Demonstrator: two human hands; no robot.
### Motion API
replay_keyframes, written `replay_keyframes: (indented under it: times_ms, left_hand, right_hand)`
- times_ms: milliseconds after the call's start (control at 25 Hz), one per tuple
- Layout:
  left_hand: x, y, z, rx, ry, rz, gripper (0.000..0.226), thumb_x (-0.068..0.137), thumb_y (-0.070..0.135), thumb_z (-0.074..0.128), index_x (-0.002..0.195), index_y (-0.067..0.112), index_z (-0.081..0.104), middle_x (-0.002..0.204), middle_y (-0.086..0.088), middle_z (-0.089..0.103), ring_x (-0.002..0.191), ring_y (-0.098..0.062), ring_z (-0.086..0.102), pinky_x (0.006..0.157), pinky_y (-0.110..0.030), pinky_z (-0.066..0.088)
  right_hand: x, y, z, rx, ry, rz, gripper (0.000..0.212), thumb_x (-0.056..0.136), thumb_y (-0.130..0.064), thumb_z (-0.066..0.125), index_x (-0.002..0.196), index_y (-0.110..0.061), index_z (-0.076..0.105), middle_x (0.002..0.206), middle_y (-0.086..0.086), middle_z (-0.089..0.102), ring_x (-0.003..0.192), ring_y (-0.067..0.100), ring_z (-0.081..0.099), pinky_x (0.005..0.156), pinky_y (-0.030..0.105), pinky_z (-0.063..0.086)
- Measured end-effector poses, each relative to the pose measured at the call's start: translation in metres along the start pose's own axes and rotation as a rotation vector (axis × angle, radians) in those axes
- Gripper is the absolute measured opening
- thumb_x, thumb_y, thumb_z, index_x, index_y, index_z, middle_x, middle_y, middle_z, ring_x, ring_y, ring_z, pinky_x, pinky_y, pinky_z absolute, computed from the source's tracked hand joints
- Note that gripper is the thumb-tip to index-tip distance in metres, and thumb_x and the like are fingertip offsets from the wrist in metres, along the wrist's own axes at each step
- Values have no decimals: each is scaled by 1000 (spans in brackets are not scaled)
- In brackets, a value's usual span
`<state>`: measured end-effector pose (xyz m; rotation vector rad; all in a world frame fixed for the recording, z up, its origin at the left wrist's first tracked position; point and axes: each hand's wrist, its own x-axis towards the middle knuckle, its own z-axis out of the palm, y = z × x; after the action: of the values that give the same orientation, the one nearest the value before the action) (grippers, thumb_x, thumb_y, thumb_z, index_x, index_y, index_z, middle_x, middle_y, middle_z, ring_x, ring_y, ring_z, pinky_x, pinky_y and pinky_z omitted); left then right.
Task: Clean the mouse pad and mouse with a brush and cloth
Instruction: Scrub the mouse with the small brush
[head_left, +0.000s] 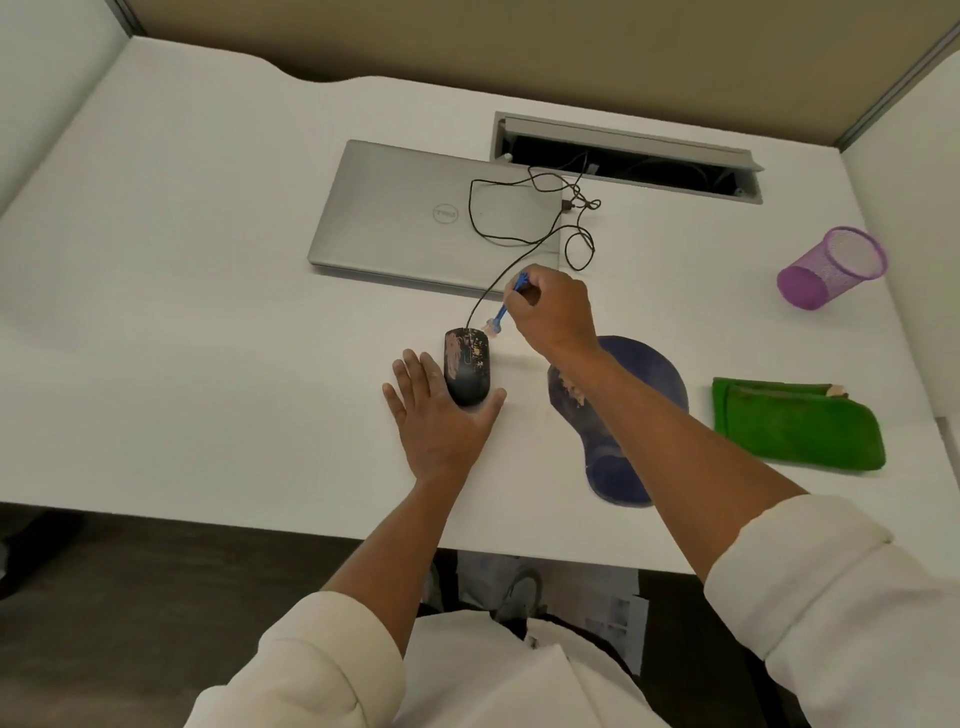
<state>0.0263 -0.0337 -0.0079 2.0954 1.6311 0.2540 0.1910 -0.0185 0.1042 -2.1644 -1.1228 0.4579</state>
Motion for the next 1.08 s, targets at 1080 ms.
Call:
replay_keyframes:
  times_ms: [1080]
  left_hand:
    - [1, 3, 1, 24, 43, -44, 106, 85, 79, 41, 162, 10, 19, 171, -10, 8, 159, -25, -1, 128, -42, -5]
  right_hand:
    - [-13, 21, 12, 84, 105, 20, 13, 92, -21, 61, 94, -9, 67, 85, 4, 70, 77, 18, 63, 66, 31, 52]
